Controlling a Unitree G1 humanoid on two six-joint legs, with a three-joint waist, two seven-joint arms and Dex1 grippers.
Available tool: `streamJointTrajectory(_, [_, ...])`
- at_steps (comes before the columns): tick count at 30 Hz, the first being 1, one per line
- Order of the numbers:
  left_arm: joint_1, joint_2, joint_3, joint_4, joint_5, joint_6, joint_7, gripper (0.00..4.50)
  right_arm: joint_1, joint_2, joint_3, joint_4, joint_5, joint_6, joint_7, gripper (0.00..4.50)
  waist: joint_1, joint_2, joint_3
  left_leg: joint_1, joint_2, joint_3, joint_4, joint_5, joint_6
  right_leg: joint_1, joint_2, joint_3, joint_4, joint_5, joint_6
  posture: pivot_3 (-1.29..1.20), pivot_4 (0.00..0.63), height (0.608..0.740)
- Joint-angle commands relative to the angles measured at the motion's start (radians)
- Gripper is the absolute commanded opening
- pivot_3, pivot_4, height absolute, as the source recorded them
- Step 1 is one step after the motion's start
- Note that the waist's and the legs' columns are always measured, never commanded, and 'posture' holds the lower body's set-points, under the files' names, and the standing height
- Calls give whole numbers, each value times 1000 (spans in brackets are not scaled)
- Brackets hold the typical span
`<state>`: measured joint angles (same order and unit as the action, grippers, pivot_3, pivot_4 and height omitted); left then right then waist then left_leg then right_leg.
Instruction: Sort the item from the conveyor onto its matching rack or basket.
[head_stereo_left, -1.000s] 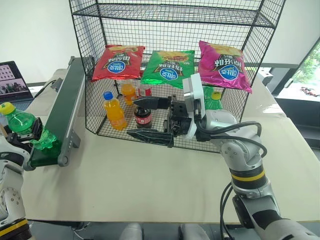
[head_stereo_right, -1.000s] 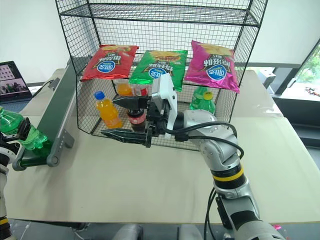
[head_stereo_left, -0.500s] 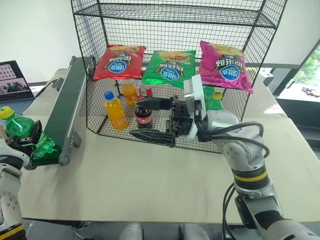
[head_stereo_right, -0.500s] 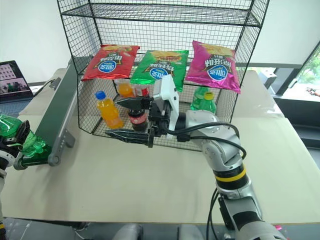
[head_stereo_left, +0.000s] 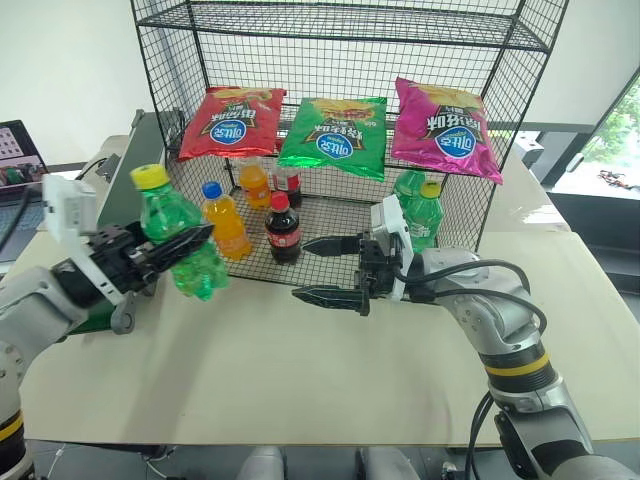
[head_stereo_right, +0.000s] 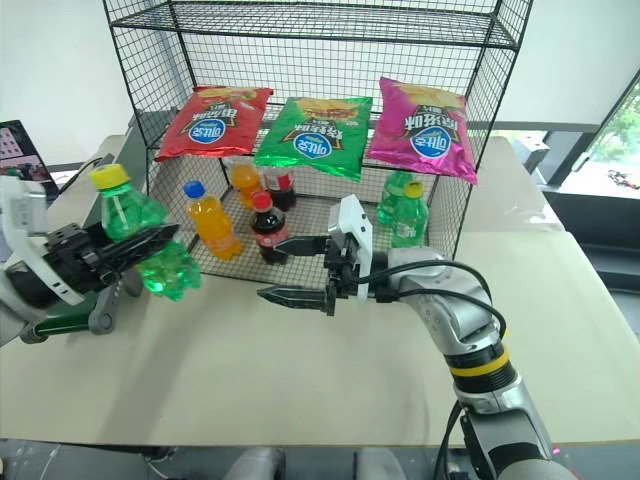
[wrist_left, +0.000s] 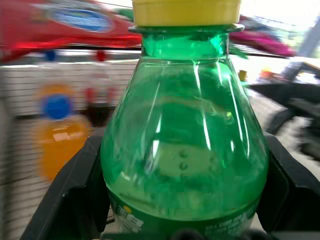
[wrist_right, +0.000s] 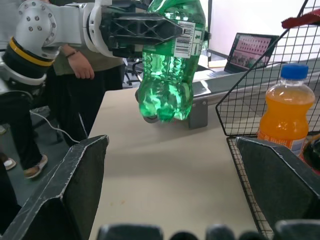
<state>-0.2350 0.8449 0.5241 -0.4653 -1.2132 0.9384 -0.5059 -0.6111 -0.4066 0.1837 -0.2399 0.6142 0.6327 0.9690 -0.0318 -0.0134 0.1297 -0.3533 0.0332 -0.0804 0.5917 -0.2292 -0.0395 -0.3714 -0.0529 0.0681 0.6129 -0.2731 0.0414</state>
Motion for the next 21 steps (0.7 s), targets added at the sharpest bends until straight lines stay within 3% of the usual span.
streamJointTrajectory(1, [-121, 31, -68, -17, -102, 15, -54, 3091, -15, 7, -24, -46, 55, 51, -8, 4500, -2, 0, 0, 0, 0, 0, 0, 0, 0, 0, 0, 0, 0, 0, 0, 0, 150, 738])
streamJointTrajectory(13, [-265, 3, -231, 71, -81, 13, -157, 3091, -69, 102, -93, -65, 295, 295, -118, 4500, -11, 0, 0, 0, 0, 0, 0, 0, 0, 0, 0, 0, 0, 0, 0, 0, 150, 738])
streamJointTrajectory(21, [-306, -29, -254, 79, -78, 12, -154, 3091, -84, 135, -72, -63, 310, 316, -134, 4500, -5, 0, 0, 0, 0, 0, 0, 0, 0, 0, 0, 0, 0, 0, 1, 0, 150, 738])
